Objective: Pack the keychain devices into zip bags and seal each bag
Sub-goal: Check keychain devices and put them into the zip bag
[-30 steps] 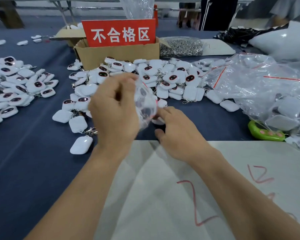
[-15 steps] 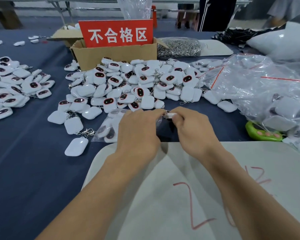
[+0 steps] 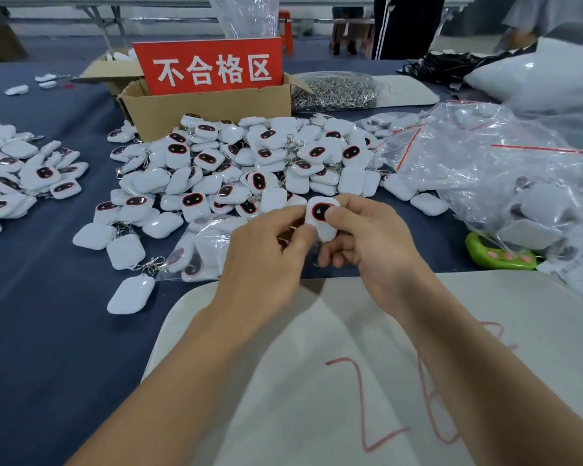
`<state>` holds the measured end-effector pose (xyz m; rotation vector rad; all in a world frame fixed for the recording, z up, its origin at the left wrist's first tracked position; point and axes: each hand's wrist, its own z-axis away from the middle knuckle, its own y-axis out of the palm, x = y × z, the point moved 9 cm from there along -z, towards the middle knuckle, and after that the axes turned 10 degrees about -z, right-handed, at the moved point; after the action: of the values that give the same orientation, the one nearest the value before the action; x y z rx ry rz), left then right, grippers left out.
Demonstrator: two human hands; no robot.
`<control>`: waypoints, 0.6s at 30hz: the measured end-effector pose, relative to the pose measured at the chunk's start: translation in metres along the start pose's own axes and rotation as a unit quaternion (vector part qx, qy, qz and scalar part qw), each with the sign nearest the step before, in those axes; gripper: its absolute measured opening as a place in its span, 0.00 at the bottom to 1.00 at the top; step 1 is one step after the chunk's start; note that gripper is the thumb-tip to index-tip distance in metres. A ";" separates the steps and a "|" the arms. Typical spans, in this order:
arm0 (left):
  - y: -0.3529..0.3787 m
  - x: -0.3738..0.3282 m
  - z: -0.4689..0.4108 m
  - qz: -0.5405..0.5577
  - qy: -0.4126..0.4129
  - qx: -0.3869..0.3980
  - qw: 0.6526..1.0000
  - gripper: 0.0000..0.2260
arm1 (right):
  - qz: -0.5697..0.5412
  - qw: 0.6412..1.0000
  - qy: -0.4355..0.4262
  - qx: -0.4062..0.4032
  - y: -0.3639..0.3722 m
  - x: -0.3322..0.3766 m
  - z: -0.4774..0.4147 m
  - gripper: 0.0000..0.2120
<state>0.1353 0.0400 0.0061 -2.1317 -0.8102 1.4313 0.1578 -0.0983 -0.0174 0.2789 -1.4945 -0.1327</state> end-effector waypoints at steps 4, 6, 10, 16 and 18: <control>0.004 0.003 -0.001 0.052 -0.017 0.016 0.998 0.07 | 0.033 0.999 -0.019 -0.005 -0.002 0.003 0.001 0.07; 0.005 0.004 -0.001 0.079 -0.027 0.021 0.996 0.10 | 0.054 0.998 -0.030 -0.009 -0.002 0.004 0.001 0.08; 0.003 0.007 -0.003 0.169 -0.049 0.000 0.984 0.12 | 0.070 0.997 -0.034 0.015 0.005 0.003 0.003 0.08; 0.003 0.014 -0.005 0.194 -0.071 -0.023 0.978 0.08 | 0.075 0.996 -0.029 0.038 0.010 0.001 0.005 0.09; 0.001 0.015 -0.004 0.191 -0.076 -0.029 0.978 0.07 | 0.085 0.995 -0.030 0.038 0.010 0.001 0.005 0.11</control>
<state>0.1437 0.0490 -0.0033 -2.3352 -0.5135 1.8012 0.1517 -0.0894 -0.0130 0.2095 -1.5781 0.0514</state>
